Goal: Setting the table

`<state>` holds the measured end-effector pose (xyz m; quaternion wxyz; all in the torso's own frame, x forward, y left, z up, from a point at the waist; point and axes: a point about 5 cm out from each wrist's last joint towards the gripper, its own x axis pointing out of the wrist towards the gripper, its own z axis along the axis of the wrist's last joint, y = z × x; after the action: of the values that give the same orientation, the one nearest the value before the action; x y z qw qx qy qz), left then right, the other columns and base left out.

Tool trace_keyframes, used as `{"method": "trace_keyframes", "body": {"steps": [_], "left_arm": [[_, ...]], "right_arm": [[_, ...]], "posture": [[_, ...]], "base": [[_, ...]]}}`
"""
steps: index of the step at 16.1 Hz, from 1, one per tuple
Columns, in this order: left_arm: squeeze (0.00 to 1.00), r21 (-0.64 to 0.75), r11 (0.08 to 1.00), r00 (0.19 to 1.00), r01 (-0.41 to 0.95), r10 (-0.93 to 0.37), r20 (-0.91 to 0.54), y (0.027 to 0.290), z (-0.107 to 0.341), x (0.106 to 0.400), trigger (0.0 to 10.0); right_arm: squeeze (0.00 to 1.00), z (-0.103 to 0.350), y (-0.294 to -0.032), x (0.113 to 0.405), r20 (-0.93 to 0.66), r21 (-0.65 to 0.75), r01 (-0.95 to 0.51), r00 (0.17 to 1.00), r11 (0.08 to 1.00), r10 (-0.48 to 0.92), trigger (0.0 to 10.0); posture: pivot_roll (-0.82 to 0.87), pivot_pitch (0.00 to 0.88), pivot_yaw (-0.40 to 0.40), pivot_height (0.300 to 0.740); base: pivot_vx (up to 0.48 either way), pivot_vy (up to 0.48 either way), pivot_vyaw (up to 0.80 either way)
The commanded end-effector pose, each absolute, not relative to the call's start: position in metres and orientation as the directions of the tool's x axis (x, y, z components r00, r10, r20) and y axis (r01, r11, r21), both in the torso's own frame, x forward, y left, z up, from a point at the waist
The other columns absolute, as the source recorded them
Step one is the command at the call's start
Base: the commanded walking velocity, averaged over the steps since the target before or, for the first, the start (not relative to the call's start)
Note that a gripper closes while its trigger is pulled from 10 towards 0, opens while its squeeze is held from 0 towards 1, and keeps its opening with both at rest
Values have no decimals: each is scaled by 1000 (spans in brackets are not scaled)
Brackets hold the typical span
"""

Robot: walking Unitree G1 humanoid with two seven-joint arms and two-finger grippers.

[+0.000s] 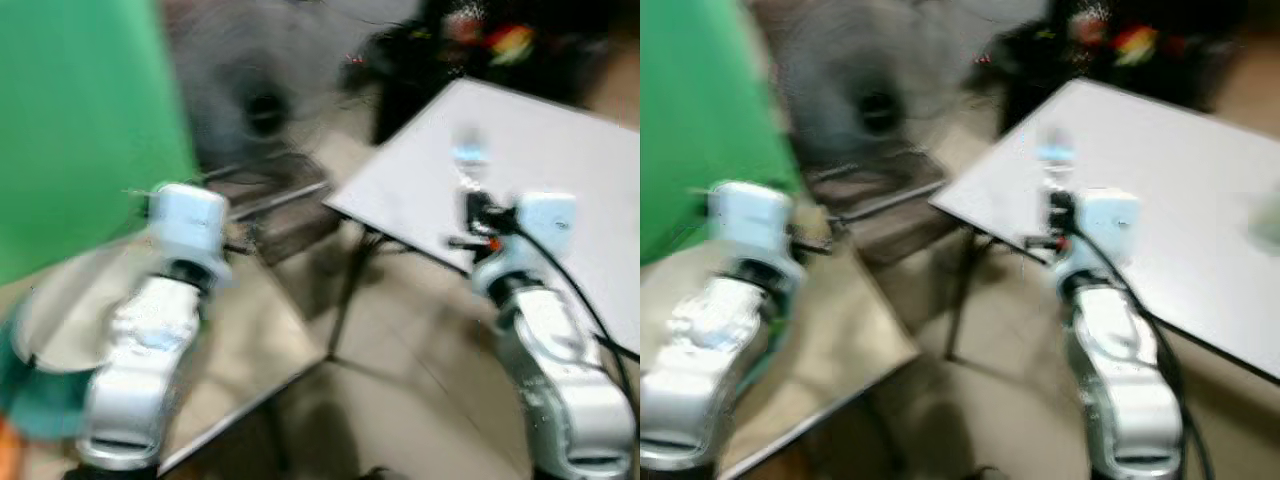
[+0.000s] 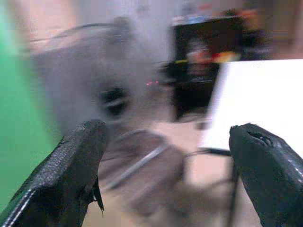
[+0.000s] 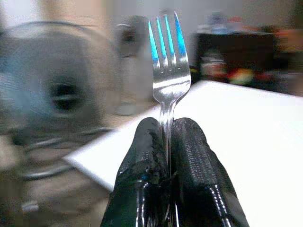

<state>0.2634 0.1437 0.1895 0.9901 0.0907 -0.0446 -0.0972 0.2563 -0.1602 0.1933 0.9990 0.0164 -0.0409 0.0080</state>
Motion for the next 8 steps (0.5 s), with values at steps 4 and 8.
{"method": "trace_keyframes", "body": {"steps": [4, 8], "left_arm": [[0, 210, 963, 979, 169, -189, 80, 150, 191, 265, 10000], [0, 206, 969, 987, 134, -149, 60, 155, 186, 266, 10000]], "right_arm": [[0, 196, -156, 255, 88, 45, -25, 996, 999, 21, 10000], [0, 189, -160, 256, 25, 36, -2, 1000, 999, 2, 10000]], "posture": [[-131, 0, 30, 740], [-136, 0, 34, 740]], "base": [[0, -308, -800], [0, -137, -800]]}}
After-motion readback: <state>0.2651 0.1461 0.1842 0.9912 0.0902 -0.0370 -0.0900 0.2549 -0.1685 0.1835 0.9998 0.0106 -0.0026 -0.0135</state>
